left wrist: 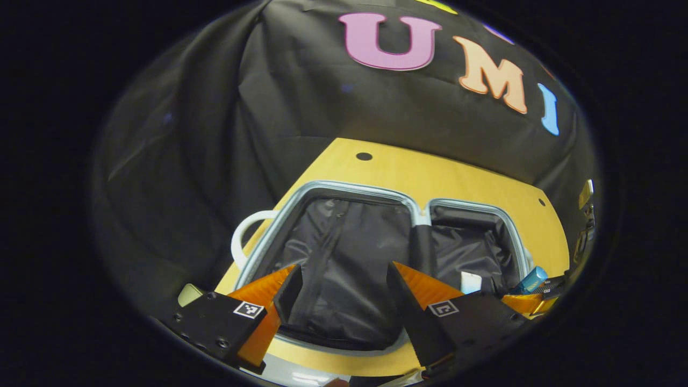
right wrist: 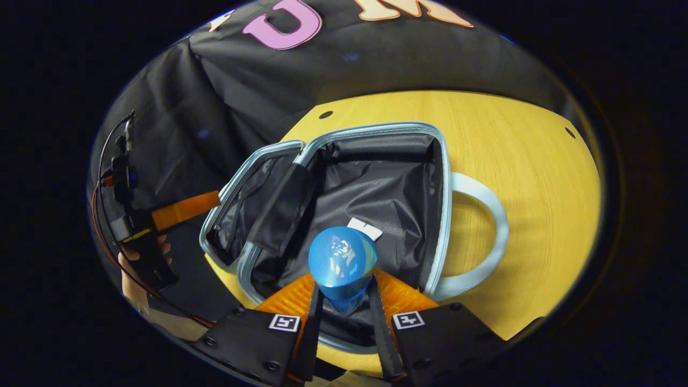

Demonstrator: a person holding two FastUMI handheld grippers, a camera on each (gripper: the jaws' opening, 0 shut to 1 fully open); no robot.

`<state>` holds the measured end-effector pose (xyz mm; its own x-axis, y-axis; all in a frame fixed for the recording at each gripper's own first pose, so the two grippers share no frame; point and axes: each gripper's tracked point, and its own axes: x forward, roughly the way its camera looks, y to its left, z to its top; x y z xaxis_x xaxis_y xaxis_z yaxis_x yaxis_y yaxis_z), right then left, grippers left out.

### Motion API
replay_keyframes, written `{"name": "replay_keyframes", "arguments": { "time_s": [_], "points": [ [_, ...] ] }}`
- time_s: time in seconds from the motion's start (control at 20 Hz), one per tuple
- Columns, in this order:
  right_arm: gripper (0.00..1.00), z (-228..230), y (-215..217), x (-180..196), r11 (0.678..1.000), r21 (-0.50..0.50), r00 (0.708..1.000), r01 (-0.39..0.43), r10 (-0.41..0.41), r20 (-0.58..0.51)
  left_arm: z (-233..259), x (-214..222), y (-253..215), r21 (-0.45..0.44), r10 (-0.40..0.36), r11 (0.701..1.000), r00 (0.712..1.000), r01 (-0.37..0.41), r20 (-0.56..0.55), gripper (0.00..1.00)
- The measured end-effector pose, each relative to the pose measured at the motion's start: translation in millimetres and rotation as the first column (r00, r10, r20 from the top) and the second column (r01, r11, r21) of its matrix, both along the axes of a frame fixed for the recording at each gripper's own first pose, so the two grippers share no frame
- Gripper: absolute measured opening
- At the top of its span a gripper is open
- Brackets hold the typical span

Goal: First open the suitcase, pack the skin care products into it, and then close the suitcase.

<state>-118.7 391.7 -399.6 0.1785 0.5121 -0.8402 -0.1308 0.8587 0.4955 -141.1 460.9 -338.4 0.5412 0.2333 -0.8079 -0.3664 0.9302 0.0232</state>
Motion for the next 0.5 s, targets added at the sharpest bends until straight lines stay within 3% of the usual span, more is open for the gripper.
{"name": "replay_keyframes", "arguments": {
  "time_s": [0.05,0.1,0.15,0.3,0.35,0.5],
  "points": [
    [0.49,1.6,0.0,6.3,1.000,-0.016,1.000,0.021,-0.021,0.018,1.0,-2.1,13.9,0.002,0.016,1.000,1.000,-0.016,0.005,0.95],
    [0.43,0.6,0.3,14.7,0.999,-0.028,0.999,0.036,-0.035,0.040,1.1,-4.0,27.9,0.004,0.034,0.999,0.999,-0.034,0.005,0.95],
    [0.48,3.1,2.0,19.2,0.999,-0.024,0.998,0.044,-0.042,0.056,0.8,-5.2,40.9,0.007,0.052,0.999,0.999,-0.052,0.007,0.95],
    [0.94,17.4,5.1,35.8,0.997,-0.023,0.989,0.074,-0.071,0.131,0.1,-9.5,85.7,0.014,0.116,0.993,0.993,-0.116,0.008,0.95],
    [0.98,22.0,4.6,40.7,0.996,-0.028,0.984,0.086,-0.081,0.162,-1.2,-10.8,98.8,0.012,0.136,0.991,0.991,-0.136,0.008,0.95],
    [0.98,36.2,0.3,51.9,0.993,-0.035,0.969,0.117,-0.106,0.223,-13.1,-14.1,137.4,0.014,0.177,0.984,0.984,-0.177,-0.011,0.95]
  ]
}}
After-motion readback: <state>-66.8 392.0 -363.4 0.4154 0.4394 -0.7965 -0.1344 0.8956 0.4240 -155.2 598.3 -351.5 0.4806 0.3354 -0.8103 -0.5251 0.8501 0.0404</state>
